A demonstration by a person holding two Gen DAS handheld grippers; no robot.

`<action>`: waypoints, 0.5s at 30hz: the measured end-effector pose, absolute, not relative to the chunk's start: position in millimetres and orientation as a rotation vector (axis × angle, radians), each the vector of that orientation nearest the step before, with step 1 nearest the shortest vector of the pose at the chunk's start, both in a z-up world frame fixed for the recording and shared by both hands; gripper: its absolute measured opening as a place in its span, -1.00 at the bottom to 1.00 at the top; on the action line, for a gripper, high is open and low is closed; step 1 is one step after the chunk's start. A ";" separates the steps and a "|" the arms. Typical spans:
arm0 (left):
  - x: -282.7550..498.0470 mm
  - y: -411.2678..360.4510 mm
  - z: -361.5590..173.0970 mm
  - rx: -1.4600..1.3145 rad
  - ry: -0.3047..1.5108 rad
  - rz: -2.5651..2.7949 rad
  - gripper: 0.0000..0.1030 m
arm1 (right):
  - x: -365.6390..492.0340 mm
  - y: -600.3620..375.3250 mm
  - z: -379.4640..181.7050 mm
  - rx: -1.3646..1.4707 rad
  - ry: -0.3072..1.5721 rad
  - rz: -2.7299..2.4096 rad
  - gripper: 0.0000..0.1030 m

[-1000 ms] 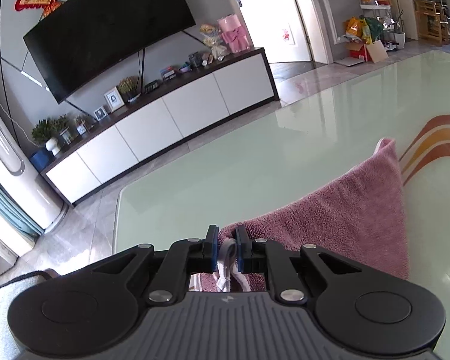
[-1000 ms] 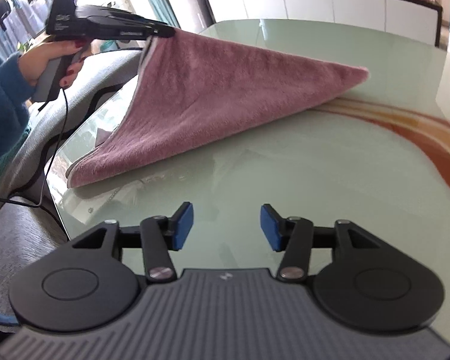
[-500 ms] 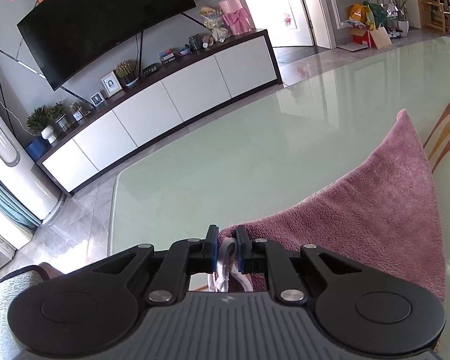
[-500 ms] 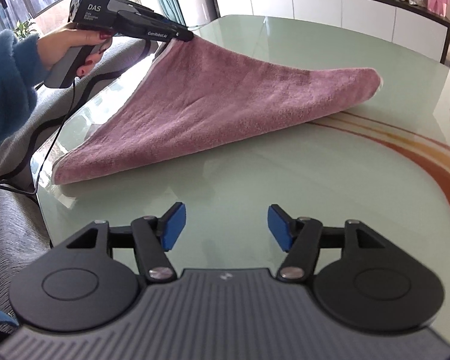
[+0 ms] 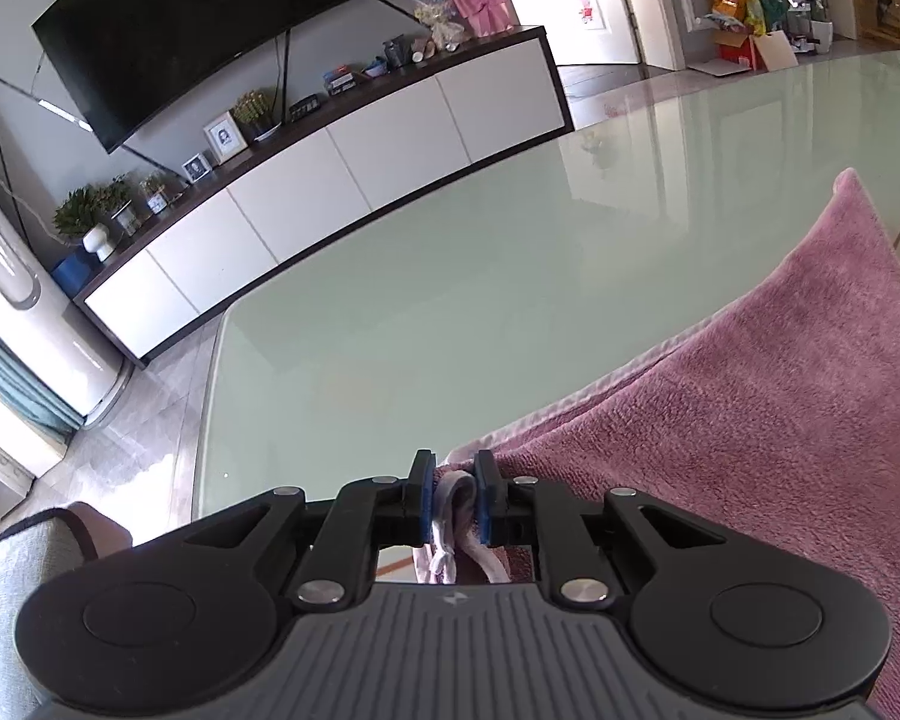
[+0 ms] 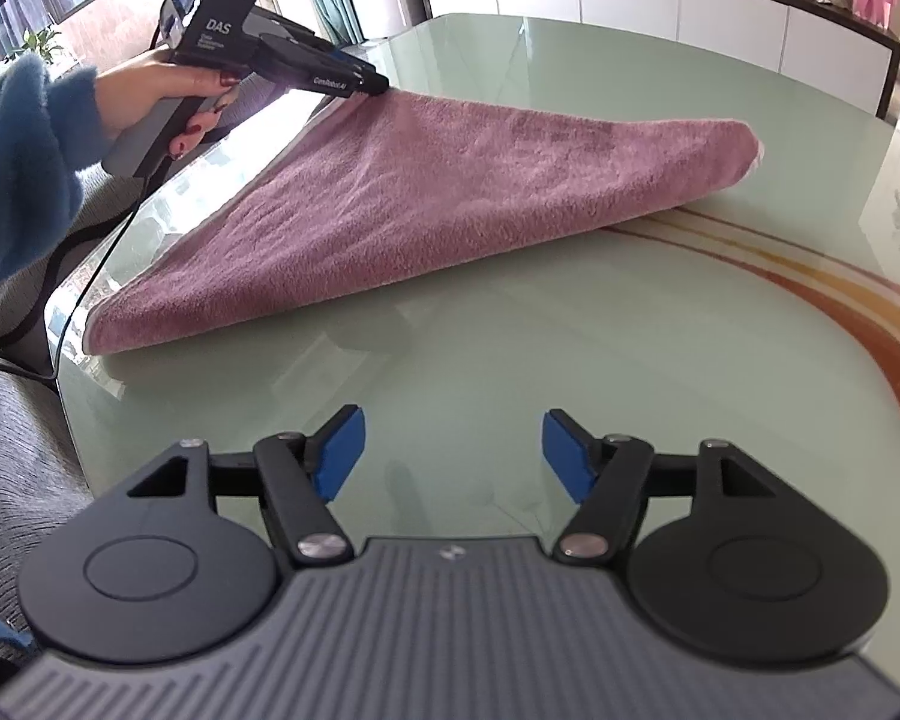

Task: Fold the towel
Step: 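Lift the corner with the left tool while the right tool opens and withdraws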

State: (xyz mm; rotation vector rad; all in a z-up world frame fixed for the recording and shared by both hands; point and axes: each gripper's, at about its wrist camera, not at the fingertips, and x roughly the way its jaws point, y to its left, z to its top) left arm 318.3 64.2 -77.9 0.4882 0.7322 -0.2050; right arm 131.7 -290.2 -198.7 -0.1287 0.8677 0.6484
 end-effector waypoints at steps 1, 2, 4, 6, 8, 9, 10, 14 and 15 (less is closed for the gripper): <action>318.3 64.6 -78.7 0.485 0.728 -0.199 -0.70 | 131.6 -290.9 -198.8 -0.128 0.868 0.648 0.29; 318.1 65.0 -78.3 0.481 0.718 -0.194 -0.70 | 131.5 -291.6 -198.9 -0.126 0.869 0.647 0.29; 318.1 65.3 -73.8 0.470 0.699 -0.184 -0.72 | 131.2 -293.0 -199.2 -0.124 0.870 0.645 0.29; 319.7 66.4 -70.6 0.460 0.689 -0.176 -0.73 | 131.0 -294.5 -199.4 -0.122 0.872 0.643 0.30; 321.6 67.5 -67.9 0.454 0.679 -0.169 -0.74 | 130.6 -295.0 -200.0 -0.120 0.875 0.644 0.30; 322.9 66.9 -66.9 0.453 0.677 -0.164 -0.74 | 130.1 -295.3 -200.4 -0.119 0.876 0.645 0.30; 324.1 66.8 -66.6 0.452 0.674 -0.160 -0.75 | 129.6 -295.6 -201.0 -0.116 0.876 0.646 0.30; 331.4 68.0 -72.1 0.458 0.675 -0.135 -0.77 | 128.7 -296.8 -203.6 -0.113 0.878 0.647 0.30; 333.9 68.2 -74.0 0.460 0.680 -0.127 -0.77 | 128.3 -297.3 -204.1 -0.112 0.878 0.646 0.29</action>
